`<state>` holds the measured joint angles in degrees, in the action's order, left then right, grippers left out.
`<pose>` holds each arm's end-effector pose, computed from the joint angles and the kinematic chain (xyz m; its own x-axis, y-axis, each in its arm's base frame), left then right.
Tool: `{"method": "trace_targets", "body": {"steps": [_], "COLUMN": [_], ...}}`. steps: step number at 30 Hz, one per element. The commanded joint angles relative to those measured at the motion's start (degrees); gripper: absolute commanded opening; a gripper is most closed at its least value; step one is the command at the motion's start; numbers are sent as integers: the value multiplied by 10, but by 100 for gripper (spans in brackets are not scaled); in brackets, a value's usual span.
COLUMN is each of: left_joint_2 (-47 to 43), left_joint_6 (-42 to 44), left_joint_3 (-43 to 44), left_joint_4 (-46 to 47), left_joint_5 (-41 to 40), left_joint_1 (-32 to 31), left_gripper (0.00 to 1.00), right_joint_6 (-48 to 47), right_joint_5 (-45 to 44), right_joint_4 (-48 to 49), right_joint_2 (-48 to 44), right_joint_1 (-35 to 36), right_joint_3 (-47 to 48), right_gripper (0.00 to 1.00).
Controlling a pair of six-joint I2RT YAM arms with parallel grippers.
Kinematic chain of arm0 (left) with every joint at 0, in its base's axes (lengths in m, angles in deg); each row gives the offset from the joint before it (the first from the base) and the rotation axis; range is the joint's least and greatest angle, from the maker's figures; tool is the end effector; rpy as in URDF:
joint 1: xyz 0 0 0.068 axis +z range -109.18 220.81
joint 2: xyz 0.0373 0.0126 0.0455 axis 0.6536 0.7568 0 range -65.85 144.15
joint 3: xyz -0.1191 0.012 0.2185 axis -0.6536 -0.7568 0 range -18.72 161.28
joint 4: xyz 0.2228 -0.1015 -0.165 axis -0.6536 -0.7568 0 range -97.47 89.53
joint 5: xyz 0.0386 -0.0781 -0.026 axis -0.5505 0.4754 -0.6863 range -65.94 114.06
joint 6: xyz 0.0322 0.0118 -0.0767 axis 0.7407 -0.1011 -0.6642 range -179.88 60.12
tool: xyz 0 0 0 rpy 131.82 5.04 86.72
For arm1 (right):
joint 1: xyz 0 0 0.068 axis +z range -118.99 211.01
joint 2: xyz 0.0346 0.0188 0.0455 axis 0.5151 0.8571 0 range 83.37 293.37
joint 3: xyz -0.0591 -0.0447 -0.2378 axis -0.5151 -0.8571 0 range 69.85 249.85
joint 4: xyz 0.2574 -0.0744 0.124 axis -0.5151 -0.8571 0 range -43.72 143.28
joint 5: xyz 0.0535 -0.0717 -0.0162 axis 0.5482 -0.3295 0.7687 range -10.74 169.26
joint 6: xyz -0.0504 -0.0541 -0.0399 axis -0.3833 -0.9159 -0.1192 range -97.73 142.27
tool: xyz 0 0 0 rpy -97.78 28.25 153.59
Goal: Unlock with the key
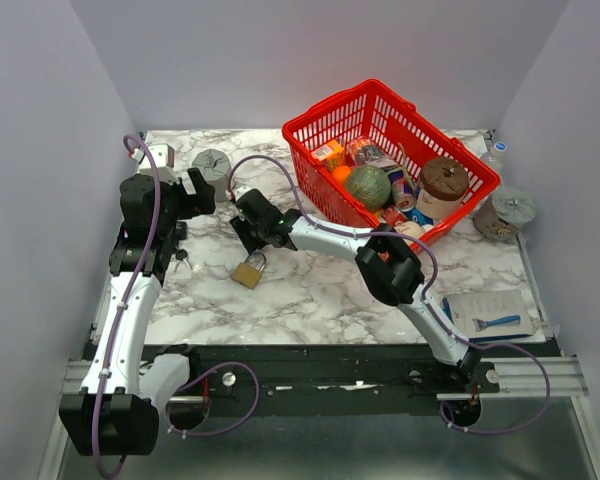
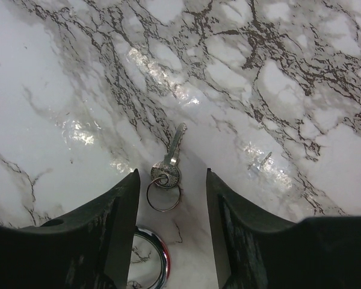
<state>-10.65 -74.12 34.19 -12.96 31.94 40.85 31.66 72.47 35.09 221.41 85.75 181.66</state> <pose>0.3083 -0.0099 0.3213 -0.2798 -0.2437 -0.9286 0.0653 0.9602 -0.2717 0.3426 0.4699 0.1004 -0.5231 -0.4590 -0.7181 -0.6859 0.7268 0.0350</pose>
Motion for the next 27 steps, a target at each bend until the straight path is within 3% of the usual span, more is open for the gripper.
{"method": "trace_targets", "body": {"steps": [1, 27], "left_joint_2": [0, 4], "left_joint_6": [-3, -13], "left_joint_3": [-6, -3], "left_joint_4": [17, 18], "left_joint_5": [15, 35], "left_joint_1": [1, 2], "left_gripper": [99, 99], "right_joint_6": [10, 7], "right_joint_5": [-19, 3], "right_joint_4": [-28, -77], "right_joint_2": [12, 25], "right_joint_1": [-1, 10], "right_joint_3": [9, 35], "right_gripper": [54, 47]}}
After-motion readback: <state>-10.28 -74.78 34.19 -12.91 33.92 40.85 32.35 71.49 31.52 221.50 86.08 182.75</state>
